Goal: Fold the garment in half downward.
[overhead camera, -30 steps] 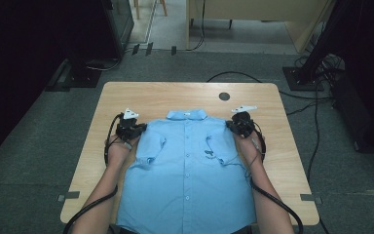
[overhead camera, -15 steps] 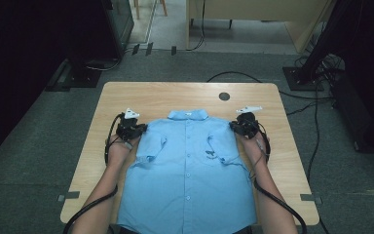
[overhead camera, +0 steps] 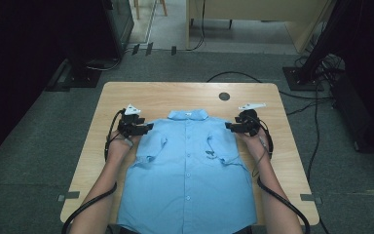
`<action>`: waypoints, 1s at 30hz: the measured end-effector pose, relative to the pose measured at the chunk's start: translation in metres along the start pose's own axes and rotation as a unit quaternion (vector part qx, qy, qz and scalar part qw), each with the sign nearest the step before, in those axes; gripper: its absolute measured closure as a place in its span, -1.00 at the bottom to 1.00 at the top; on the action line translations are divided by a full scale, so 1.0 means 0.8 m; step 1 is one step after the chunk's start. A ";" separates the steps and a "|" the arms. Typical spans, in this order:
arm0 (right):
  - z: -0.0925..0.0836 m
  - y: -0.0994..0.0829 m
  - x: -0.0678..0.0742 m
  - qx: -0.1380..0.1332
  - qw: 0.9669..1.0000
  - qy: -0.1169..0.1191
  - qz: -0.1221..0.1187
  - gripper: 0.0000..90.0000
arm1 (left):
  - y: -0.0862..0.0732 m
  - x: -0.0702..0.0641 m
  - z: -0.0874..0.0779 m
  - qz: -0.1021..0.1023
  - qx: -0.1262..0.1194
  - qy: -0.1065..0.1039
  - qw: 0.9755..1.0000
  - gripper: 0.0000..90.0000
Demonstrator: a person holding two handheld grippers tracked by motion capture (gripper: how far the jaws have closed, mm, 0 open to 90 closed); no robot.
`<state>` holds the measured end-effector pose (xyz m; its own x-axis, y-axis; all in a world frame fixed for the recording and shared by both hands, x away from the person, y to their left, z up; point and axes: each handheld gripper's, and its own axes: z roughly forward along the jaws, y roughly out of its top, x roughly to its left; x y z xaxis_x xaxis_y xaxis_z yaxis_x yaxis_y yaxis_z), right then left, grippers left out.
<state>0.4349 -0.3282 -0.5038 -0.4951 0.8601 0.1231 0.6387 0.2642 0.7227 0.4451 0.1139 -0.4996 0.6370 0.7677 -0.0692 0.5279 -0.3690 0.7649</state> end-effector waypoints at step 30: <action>0.022 0.020 0.025 -0.003 1.000 0.012 -0.014 -0.18 | 0.020 -0.020 0.028 0.035 0.006 -0.023 0.999 -0.14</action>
<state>0.4451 -0.2989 -0.5018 -0.5274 0.8412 0.1195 0.6207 0.2855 0.7302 0.4560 0.0837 -0.5006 0.6972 0.7154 -0.0459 0.4882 -0.4269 0.7612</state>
